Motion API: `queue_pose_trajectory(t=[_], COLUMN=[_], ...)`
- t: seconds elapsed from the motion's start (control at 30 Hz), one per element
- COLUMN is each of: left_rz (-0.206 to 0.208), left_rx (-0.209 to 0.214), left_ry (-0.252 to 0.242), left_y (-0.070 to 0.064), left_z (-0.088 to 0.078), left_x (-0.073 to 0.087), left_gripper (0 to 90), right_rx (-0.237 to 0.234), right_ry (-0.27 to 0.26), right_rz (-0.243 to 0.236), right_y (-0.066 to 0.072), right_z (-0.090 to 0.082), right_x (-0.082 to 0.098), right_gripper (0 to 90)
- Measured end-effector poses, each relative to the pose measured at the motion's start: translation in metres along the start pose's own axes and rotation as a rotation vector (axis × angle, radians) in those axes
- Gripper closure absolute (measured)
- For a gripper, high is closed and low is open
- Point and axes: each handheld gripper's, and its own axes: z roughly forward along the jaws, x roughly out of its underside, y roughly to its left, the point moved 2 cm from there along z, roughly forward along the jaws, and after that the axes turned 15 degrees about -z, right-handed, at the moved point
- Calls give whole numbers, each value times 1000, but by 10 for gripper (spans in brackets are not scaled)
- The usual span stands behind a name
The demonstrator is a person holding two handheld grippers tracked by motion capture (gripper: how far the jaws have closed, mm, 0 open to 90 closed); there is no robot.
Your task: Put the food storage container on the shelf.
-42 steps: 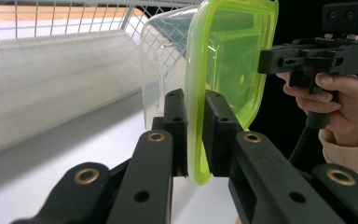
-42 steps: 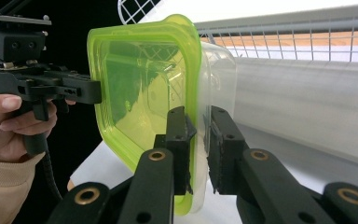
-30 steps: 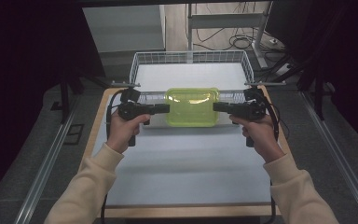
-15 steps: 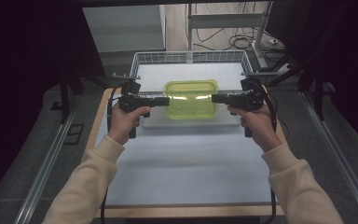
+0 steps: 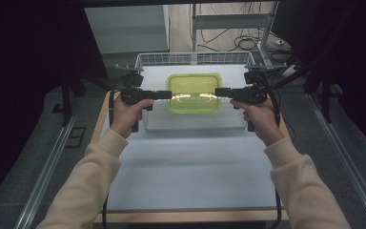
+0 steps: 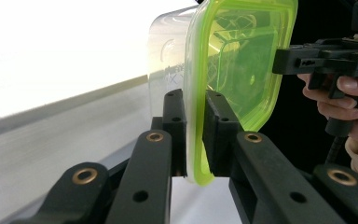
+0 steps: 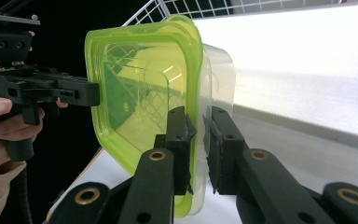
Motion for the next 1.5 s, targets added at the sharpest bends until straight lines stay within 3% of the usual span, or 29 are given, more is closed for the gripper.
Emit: queue_pose_trajectory(t=[0.63, 0.87, 1.0, 1.17, 1.5], left_rz=[-25, -65, -89, -94, -117], left_rx=[-39, -48, -54, -76, -79], left_ry=[2, 8, 10, 13, 0], left_y=[6, 10, 15, 18, 23], left_z=[13, 20, 22, 27, 32], left_x=[-36, -48, -54, -60, -70], left_gripper=[808, 808, 807, 806, 804], right_rx=[24, 47, 53, 65, 70], right_ry=[5, 1, 15, 19, 23], right_rz=[7, 47, 43, 53, 82], right_y=[-23, -37, -39, -45, -58], right_z=[14, 24, 29, 36, 47], right_x=[-26, -32, -37, -41, -43], right_gripper=[801, 797, 796, 794, 790])
